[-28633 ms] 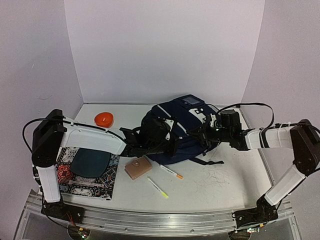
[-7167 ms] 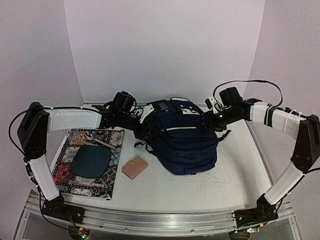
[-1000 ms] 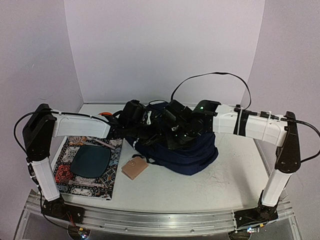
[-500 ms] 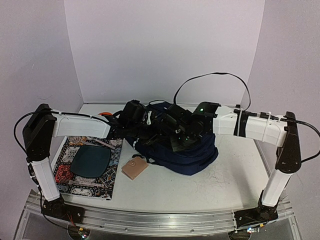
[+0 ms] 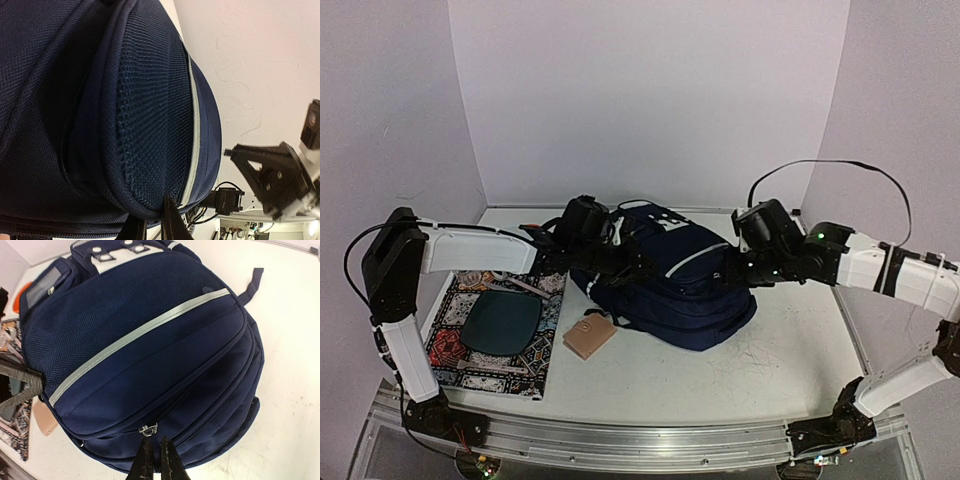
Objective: Pack the student bag
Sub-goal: Zip the upper front pocket of the student bag.
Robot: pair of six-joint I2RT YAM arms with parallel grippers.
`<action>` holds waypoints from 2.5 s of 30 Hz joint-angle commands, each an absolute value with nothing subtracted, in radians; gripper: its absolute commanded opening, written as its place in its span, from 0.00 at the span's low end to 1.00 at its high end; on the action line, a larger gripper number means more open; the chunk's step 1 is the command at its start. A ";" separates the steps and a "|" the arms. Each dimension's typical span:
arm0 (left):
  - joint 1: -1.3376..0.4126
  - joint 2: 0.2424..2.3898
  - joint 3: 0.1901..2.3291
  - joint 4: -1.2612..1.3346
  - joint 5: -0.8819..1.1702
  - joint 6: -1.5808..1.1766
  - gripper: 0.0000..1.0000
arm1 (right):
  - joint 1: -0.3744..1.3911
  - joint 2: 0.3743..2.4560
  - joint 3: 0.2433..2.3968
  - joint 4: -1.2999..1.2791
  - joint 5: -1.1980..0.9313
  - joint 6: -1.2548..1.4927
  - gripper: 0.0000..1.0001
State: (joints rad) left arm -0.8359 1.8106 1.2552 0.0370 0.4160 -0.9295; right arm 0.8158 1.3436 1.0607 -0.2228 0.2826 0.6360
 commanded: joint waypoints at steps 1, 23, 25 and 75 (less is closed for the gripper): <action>-0.706 1.757 1.279 -0.118 0.363 -0.785 0.00 | 0.668 1.185 0.957 -0.295 0.362 0.519 0.00; -0.592 2.007 1.755 -0.456 0.249 -0.482 0.22 | 0.883 1.396 0.994 0.233 -0.003 0.605 0.00; -0.592 1.960 1.712 -0.452 0.240 -0.556 0.35 | 0.888 1.450 1.039 0.253 0.030 0.603 0.00; -0.670 1.732 1.281 -0.090 0.233 -0.946 0.00 | 0.853 1.270 0.788 0.197 0.306 0.528 0.00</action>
State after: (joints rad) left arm -0.7746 1.8080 1.2997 -0.0565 0.2795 -1.0058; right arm 0.8911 1.3653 0.8744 0.2641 0.1809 0.5453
